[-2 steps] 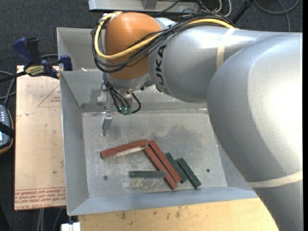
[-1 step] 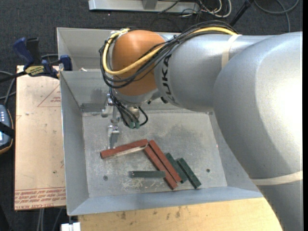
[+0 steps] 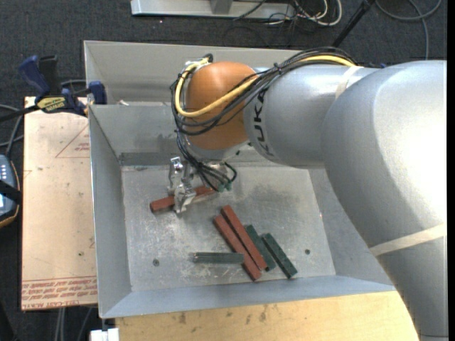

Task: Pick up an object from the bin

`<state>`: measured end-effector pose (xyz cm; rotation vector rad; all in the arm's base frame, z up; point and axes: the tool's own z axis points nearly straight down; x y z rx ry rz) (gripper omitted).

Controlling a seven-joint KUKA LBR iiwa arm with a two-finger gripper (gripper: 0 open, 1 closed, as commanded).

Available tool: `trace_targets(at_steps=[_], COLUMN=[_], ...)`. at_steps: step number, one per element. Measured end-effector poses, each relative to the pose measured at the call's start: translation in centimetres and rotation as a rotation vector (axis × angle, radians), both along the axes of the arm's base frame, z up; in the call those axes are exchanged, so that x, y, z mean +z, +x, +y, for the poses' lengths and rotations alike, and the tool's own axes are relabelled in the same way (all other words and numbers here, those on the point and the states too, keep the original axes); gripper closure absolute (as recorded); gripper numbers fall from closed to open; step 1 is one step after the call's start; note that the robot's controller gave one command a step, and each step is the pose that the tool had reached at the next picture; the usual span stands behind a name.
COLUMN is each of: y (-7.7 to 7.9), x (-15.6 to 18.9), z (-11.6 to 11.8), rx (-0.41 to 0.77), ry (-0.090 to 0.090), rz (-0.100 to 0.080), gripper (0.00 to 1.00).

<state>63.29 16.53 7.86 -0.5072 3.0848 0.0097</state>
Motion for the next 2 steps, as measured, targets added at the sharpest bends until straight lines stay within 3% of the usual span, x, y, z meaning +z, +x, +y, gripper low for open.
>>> trace_targets(at_steps=[1,2], y=[0.0,0.3], x=[0.0,16.7], z=[0.0,1.8], rx=[0.0,0.061], ry=[0.0,-0.005], rz=[0.0,0.003], gripper=[1.0,1.0])
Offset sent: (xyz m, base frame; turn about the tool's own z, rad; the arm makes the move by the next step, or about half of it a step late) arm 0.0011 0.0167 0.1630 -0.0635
